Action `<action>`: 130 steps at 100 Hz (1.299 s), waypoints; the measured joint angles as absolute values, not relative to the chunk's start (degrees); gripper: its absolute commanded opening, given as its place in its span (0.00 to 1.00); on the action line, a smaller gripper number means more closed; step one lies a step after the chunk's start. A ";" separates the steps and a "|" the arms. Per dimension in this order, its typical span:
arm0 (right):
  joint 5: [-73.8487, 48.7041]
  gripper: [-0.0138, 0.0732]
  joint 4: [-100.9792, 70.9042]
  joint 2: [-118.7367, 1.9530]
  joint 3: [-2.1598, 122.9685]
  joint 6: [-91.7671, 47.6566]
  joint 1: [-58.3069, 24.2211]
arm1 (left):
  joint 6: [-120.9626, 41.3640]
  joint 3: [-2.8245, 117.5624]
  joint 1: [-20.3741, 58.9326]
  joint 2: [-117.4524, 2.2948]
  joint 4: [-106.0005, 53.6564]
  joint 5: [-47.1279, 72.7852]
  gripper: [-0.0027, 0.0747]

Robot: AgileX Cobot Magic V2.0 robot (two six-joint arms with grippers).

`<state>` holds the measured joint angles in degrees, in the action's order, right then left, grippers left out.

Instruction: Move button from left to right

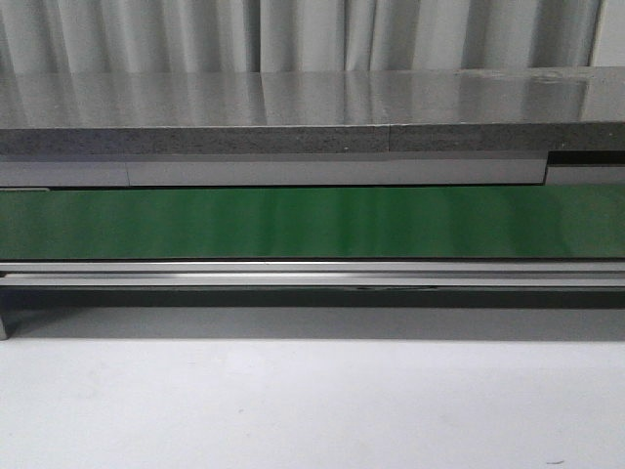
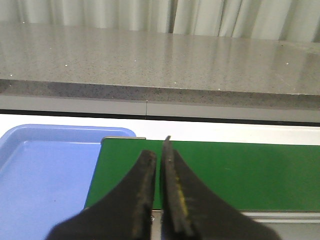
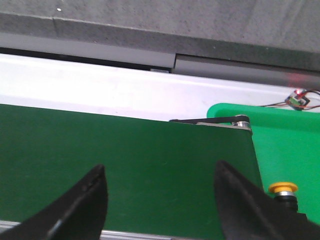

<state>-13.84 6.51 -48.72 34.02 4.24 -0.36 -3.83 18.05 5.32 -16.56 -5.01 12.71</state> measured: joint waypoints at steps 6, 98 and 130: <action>-13.27 0.66 6.51 -44.31 31.00 4.24 -1.21 | -3.83 18.05 5.32 -16.56 -5.01 12.71 0.04; -14.86 0.08 6.19 -24.97 23.98 4.24 -2.38 | -3.83 18.05 5.32 -16.56 -5.01 12.71 0.04; -14.76 0.08 6.19 -24.97 23.98 4.24 -2.38 | -3.83 18.05 5.32 -16.56 -5.01 12.71 0.04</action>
